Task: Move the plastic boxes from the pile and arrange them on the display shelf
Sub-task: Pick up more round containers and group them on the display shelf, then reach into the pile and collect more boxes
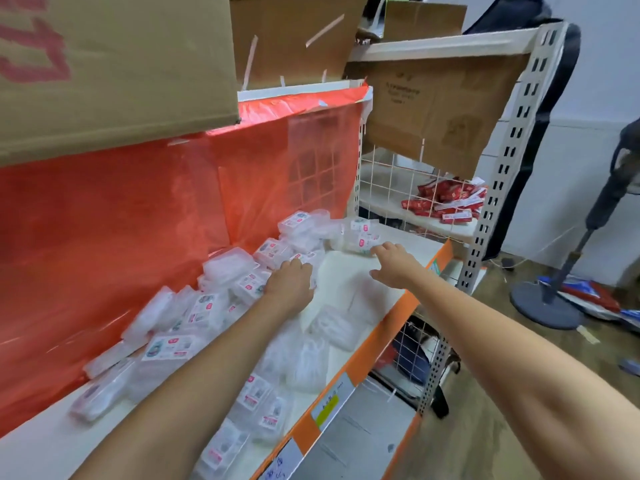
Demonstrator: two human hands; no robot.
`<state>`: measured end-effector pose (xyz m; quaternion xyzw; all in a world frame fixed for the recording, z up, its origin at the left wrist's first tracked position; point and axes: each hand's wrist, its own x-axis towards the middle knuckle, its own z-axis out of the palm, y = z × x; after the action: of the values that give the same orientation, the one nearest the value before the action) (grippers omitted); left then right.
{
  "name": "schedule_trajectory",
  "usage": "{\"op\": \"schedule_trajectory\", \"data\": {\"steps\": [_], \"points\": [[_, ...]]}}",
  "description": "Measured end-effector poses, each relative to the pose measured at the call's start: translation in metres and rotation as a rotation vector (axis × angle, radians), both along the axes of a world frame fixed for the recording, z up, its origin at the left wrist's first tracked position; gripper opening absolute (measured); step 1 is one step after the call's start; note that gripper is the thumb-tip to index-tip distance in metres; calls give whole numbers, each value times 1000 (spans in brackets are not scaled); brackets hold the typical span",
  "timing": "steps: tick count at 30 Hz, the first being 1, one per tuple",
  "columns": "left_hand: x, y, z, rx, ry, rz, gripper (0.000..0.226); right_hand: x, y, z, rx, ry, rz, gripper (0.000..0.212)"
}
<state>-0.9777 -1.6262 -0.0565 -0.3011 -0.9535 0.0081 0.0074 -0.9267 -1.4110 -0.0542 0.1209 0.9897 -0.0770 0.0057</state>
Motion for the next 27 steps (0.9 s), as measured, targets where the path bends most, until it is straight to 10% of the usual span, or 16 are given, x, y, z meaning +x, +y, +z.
{"op": "schedule_trajectory", "data": {"steps": [27], "points": [[9, 44, -37, -31, 165, 322, 80, -83, 79, -54, -687, 286, 198, 54]]}}
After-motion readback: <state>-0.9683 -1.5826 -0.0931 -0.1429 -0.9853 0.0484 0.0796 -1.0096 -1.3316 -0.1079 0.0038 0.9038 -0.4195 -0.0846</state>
